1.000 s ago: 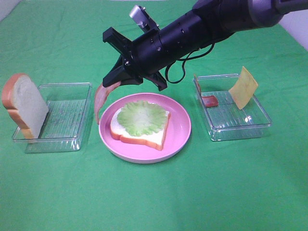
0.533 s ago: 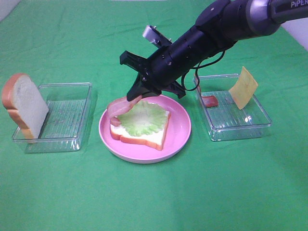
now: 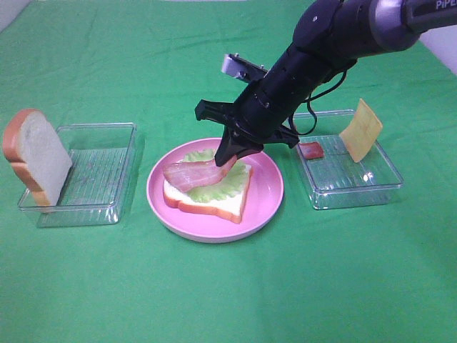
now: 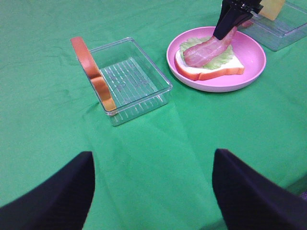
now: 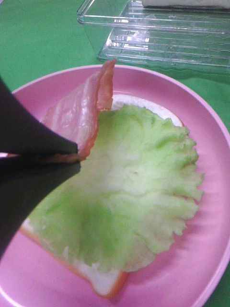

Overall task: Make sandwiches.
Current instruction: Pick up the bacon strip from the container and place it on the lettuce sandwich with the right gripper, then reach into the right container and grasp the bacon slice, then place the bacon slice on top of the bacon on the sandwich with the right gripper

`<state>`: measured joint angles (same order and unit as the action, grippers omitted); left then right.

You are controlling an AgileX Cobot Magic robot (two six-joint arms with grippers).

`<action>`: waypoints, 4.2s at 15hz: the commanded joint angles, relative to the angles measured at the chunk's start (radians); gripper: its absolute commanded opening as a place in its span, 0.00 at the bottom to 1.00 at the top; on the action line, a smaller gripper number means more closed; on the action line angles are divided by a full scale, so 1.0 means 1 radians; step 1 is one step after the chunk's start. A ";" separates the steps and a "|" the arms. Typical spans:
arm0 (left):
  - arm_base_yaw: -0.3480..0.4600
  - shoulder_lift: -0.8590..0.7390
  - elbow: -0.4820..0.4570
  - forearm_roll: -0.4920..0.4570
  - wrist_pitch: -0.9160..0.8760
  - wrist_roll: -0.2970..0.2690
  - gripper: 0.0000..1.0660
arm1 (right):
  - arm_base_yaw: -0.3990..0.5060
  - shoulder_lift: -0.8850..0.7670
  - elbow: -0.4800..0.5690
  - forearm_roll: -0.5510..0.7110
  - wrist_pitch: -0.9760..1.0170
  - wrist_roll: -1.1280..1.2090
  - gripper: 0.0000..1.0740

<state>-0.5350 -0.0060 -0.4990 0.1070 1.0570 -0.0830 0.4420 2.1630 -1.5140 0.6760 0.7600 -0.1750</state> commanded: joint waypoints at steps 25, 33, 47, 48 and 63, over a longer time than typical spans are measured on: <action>-0.005 -0.020 0.001 0.005 -0.013 0.004 0.63 | -0.153 -0.070 -0.354 -0.416 0.378 0.219 0.53; -0.005 -0.020 0.001 0.005 -0.013 0.004 0.63 | -0.153 0.140 -0.528 -0.501 0.469 0.262 0.53; -0.005 -0.020 0.001 0.005 -0.013 0.004 0.63 | -0.153 0.207 -0.532 -0.527 0.405 0.292 0.00; -0.005 -0.020 0.001 0.005 -0.013 0.004 0.63 | -0.153 0.206 -0.532 -0.527 0.405 0.291 0.00; -0.005 -0.020 0.001 0.005 -0.013 0.004 0.63 | -0.126 -0.014 -0.517 -0.348 0.529 0.192 0.00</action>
<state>-0.5350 -0.0060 -0.4990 0.1070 1.0570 -0.0830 0.3080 2.1550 -2.0340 0.3060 1.2140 0.0380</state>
